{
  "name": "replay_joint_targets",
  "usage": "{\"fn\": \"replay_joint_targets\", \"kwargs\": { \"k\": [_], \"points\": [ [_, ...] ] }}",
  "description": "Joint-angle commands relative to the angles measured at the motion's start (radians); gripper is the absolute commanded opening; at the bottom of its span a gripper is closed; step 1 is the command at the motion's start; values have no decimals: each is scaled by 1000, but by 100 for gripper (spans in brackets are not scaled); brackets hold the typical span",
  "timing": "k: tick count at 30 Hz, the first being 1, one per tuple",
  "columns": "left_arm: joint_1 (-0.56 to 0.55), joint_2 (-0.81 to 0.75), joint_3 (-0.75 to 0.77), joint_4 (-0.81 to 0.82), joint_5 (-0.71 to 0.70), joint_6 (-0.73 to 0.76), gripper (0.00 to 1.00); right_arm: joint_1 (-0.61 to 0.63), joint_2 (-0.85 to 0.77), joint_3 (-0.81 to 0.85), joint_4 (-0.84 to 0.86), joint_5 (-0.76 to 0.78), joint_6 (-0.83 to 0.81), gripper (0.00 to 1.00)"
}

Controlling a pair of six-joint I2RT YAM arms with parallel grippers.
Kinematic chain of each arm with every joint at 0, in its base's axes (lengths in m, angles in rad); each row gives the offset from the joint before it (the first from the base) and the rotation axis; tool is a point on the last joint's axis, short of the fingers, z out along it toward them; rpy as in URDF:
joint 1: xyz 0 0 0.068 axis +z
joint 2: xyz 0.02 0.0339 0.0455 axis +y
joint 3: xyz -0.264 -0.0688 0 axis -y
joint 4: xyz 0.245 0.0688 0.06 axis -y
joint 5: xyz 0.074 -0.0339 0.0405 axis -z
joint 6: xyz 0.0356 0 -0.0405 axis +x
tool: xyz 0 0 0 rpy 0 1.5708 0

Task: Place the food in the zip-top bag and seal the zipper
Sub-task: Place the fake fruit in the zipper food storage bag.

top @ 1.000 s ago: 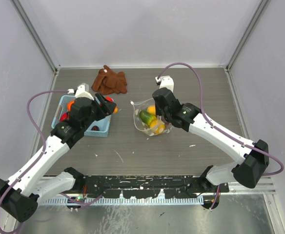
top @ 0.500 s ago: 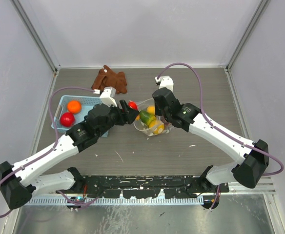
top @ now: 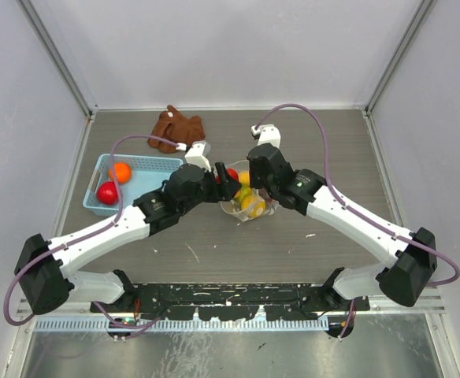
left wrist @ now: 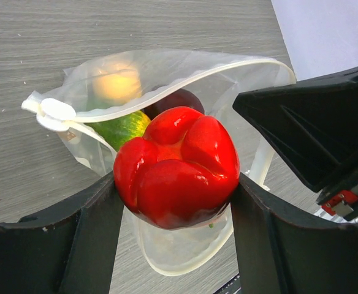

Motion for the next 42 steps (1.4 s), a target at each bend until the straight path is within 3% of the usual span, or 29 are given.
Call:
{"fn": "replay_joint_targets", "kwargs": {
  "k": [1,6,12,19,25,36,42],
  "points": [
    [-7,37,69,46,-9,-19,44,-2,-47,2,64,-14,15,1],
    [-7,86,87,32,-7,-34,48,-1,-49,-2,72,-27,16,1],
    [-6,117,121,-26,-31,-53,71,-2,-51,-7,82,-45,18,1],
    [-7,119,127,-43,-21,-68,86,-2,-54,-9,82,-46,18,1],
    [-7,99,151,-130,-28,-91,87,-2,-57,-10,82,-46,21,1],
    [-7,37,165,-434,-45,-210,86,-2,-53,-10,87,-46,25,1],
    [-6,36,119,-458,-53,-254,75,-1,-47,-6,91,-59,27,1]
  ]
}}
